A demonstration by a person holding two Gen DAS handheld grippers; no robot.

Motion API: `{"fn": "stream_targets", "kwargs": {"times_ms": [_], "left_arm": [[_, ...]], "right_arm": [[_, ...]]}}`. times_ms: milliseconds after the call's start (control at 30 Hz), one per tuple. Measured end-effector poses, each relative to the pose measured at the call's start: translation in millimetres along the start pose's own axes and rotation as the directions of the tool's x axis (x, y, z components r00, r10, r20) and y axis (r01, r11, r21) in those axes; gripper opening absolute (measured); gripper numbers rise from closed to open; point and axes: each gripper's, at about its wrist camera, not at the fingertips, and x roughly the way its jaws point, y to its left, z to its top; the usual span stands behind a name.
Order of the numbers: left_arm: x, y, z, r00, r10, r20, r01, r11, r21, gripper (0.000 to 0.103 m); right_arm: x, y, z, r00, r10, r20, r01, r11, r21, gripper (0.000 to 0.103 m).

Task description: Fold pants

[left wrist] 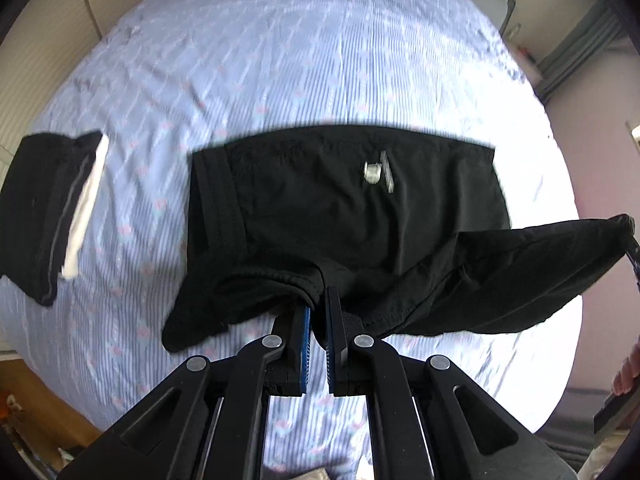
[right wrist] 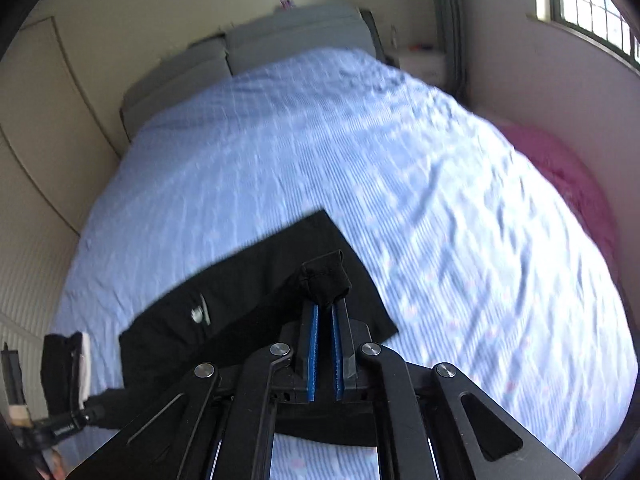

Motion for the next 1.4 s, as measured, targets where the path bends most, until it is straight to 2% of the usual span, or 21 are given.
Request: {"fn": "stream_targets", "kwargs": {"times_ms": [133, 267, 333, 533, 700, 767, 800, 833, 867, 967, 1000, 1033, 1100, 1133, 1167, 1300, 1333, 1400], "left_arm": [[-4, 7, 39, 0.999, -0.029, 0.024, 0.030, 0.999, -0.029, 0.008], [3, 10, 72, 0.999, -0.009, 0.042, 0.009, 1.000, -0.015, 0.008], [14, 15, 85, 1.000, -0.002, 0.028, 0.003, 1.000, -0.024, 0.008], [56, 27, 118, 0.999, 0.040, -0.025, -0.040, 0.999, -0.035, 0.008], [96, 35, 137, 0.994, 0.036, -0.099, -0.039, 0.999, -0.026, 0.012], [108, 36, 143, 0.990, 0.041, -0.138, -0.044, 0.999, -0.014, 0.017], [111, 35, 145, 0.988, 0.048, -0.145, -0.050, 0.999, -0.009, 0.027], [112, 34, 148, 0.988, 0.059, -0.146, -0.059, 0.998, 0.001, 0.048], [109, 30, 151, 0.988, 0.082, -0.128, -0.079, 0.997, 0.022, 0.057], [89, 22, 163, 0.994, 0.096, -0.048, -0.092, 0.992, 0.084, 0.070], [84, 21, 166, 0.994, 0.102, -0.033, -0.099, 0.991, 0.093, 0.078], [77, 20, 170, 0.995, 0.100, -0.015, -0.098, 0.990, 0.100, 0.079], [65, 23, 178, 0.996, 0.093, 0.013, -0.094, 0.988, 0.125, 0.079], [60, 26, 182, 0.995, 0.096, 0.024, -0.099, 0.986, 0.137, 0.079], [55, 31, 183, 0.994, 0.105, 0.045, -0.110, 0.982, 0.151, 0.079], [40, 65, 169, 0.983, 0.119, 0.136, -0.146, 0.968, 0.206, 0.079], [40, 75, 163, 0.981, 0.120, 0.150, -0.150, 0.966, 0.209, 0.078], [40, 101, 143, 0.977, 0.117, 0.176, -0.149, 0.973, 0.178, 0.078]], "right_arm": [[18, 32, 48, 0.999, -0.001, 0.046, 0.004, 0.998, -0.067, 0.007], [50, 50, 74, 0.999, -0.012, 0.045, 0.018, 0.989, -0.145, 0.007], [68, 62, 87, 0.999, -0.024, 0.041, 0.030, 0.984, -0.176, 0.007], [130, 85, 105, 0.996, -0.090, -0.016, 0.083, 0.965, -0.248, 0.007], [179, 92, 100, 0.982, -0.169, -0.087, 0.136, 0.944, -0.301, 0.006], [192, 91, 96, 0.974, -0.200, -0.105, 0.158, 0.935, -0.318, 0.006], [197, 90, 95, 0.972, -0.213, -0.103, 0.170, 0.931, -0.322, 0.006], [203, 89, 94, 0.966, -0.231, -0.115, 0.183, 0.927, -0.327, 0.006], [209, 87, 93, 0.960, -0.251, -0.127, 0.199, 0.925, -0.325, 0.006], [219, 79, 93, 0.949, -0.277, -0.149, 0.222, 0.925, -0.307, 0.007], [220, 79, 93, 0.947, -0.282, -0.151, 0.227, 0.925, -0.305, 0.007], [221, 80, 92, 0.945, -0.286, -0.158, 0.230, 0.926, -0.299, 0.008], [221, 81, 90, 0.942, -0.283, -0.180, 0.227, 0.934, -0.277, 0.021], [218, 83, 87, 0.935, -0.302, -0.185, 0.246, 0.930, -0.273, 0.046], [213, 86, 84, 0.932, -0.320, -0.172, 0.266, 0.924, -0.276, 0.063], [176, 115, 70, 0.926, -0.368, -0.080, 0.317, 0.876, -0.364, 0.064], [165, 122, 64, 0.928, -0.367, -0.064, 0.319, 0.872, -0.371, 0.064], [145, 137, 48, 0.949, -0.309, -0.068, 0.263, 0.891, -0.371, 0.070]]}}
